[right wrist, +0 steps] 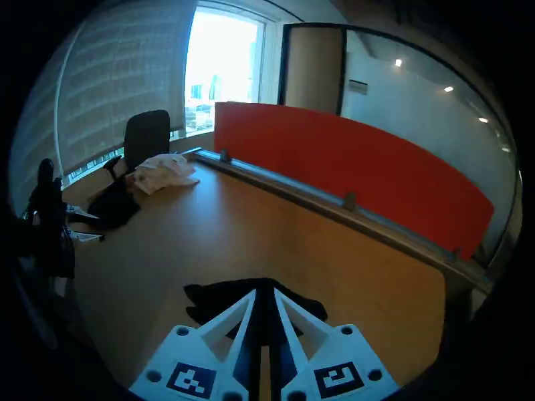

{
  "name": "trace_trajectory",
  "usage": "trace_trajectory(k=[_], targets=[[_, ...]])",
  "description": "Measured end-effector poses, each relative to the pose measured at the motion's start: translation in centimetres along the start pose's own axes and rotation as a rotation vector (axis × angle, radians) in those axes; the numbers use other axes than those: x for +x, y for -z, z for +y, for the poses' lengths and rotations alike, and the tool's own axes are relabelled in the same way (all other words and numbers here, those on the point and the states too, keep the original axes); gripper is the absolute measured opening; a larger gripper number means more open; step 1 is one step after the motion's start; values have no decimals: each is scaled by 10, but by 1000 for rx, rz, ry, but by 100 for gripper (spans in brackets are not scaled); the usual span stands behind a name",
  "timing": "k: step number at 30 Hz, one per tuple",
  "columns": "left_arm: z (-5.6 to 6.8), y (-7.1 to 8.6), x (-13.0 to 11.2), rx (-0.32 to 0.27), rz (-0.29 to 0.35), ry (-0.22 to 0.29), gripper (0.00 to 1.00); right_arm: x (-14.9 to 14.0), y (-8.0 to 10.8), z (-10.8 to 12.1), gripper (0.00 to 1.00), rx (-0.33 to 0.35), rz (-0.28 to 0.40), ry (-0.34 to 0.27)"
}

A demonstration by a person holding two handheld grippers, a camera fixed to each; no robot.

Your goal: Fold towel

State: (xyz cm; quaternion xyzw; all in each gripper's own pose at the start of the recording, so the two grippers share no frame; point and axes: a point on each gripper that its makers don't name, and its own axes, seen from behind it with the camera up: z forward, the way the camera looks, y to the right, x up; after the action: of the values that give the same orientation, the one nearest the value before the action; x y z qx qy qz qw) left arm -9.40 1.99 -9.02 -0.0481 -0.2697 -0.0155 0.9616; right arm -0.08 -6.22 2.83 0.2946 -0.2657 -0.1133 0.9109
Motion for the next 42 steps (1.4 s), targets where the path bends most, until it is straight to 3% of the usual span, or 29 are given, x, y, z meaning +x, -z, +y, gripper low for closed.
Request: trace_trajectory(k=[17, 42], targets=[[-3, 1, -1, 29, -1, 10, 94, -23, 36, 74, 5, -108, -27, -35], [-8, 4, -1, 53, -10, 4, 94, -68, 75, 161, 5, -225, -100, -96]])
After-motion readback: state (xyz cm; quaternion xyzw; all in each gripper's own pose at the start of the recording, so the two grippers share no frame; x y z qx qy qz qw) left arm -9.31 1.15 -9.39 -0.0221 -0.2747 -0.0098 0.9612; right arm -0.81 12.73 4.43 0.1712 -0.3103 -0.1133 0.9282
